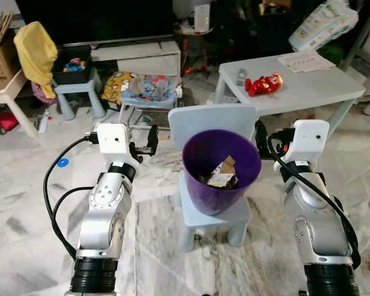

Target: Picking trash to rubbish bin

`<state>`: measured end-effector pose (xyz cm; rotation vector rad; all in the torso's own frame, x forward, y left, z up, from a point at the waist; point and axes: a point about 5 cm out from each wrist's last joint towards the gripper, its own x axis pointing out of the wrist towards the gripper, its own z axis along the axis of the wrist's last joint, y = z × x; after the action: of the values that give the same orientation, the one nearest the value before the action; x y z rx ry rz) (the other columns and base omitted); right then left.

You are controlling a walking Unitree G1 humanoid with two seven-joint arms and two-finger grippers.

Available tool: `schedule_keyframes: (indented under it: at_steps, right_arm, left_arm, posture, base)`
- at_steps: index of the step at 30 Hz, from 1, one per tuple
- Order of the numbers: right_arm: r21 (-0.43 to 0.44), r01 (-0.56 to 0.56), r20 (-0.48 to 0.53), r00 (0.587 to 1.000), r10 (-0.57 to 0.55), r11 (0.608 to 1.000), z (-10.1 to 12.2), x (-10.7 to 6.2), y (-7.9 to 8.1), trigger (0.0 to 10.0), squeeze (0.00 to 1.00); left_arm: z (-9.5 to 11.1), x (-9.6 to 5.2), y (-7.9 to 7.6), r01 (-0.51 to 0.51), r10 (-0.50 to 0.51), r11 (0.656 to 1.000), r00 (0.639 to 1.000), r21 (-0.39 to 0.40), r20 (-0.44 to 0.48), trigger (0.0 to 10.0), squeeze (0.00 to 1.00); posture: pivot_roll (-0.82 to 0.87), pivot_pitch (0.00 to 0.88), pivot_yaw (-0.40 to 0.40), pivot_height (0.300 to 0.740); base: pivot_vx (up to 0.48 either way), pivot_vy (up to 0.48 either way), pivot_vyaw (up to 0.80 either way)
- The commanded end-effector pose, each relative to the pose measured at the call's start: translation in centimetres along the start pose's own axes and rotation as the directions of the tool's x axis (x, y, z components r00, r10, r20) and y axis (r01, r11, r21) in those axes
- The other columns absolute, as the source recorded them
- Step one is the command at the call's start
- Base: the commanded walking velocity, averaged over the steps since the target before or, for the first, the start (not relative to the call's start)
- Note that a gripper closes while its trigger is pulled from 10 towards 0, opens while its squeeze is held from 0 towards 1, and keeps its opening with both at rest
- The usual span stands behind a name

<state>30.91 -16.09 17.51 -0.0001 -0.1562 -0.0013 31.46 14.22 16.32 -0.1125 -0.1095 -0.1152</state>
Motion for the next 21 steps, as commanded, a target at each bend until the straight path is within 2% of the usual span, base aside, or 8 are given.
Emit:
schedule_keyframes:
  at_steps: [1,21]
  right_arm:
    - [-0.003,0.014,-0.002,1.000,-0.014,1.000,0.07,-0.08,-0.32,10.0,0.00]
    - [0.001,0.015,0.002,1.000,-0.015,1.000,0.02,-0.02,-0.26,10.0,0.00]
  left_arm:
    - [-0.09,0.13,-0.22,0.015,-0.016,1.000,1.000,-0.004,-0.012,10.0,0.00]
    - [0.00,0.28,-0.18,0.020,-0.020,1.000,1.000,-0.003,-0.013,10.0,0.00]
  posture:
    - [-0.02,0.089,0.009,0.740]
    - [-0.02,0.079,0.012,0.740]
  base:
    - [0.000,0.000,-0.80]
    - [0.000,0.000,-0.80]
